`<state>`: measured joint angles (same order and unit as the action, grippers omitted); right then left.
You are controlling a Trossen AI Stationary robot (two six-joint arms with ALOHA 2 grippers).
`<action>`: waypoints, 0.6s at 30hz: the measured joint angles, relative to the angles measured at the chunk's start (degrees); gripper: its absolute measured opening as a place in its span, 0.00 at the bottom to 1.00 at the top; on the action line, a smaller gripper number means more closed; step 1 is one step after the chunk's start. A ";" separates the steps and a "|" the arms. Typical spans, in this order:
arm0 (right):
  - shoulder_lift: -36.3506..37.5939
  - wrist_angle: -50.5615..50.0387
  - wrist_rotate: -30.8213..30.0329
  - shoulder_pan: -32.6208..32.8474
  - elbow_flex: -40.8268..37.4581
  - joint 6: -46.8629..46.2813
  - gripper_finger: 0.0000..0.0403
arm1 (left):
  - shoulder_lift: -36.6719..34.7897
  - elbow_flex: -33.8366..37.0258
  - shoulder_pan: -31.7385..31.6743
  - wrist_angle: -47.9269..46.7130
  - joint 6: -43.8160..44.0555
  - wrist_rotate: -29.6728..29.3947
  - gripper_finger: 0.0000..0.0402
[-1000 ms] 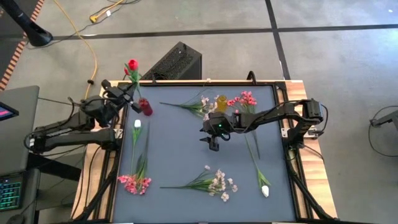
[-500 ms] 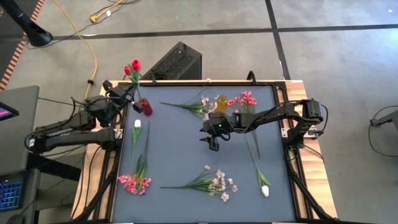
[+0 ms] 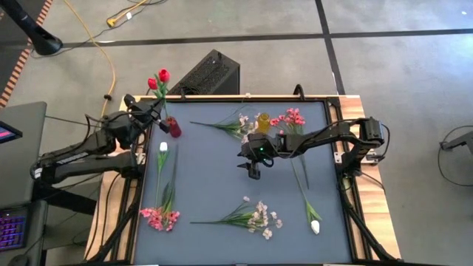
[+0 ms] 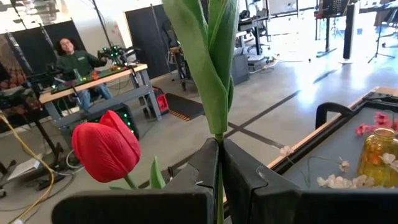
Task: Sort flowers into vase by color
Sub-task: Put the red flower into the red vase
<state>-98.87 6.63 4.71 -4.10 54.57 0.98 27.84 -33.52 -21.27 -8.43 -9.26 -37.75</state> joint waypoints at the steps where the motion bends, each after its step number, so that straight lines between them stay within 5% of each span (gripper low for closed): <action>1: 0.00 0.00 0.00 0.00 0.00 0.05 0.62 | 0.29 -0.01 -0.16 0.07 0.00 -0.02 0.00; 18: 0.00 -0.17 0.00 0.00 0.00 0.08 0.62 | 1.79 -0.02 -0.36 0.11 -0.11 0.49 0.00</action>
<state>-98.87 6.46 4.71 -4.10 54.57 1.06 29.63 -33.54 -21.63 -8.32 -9.37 -37.26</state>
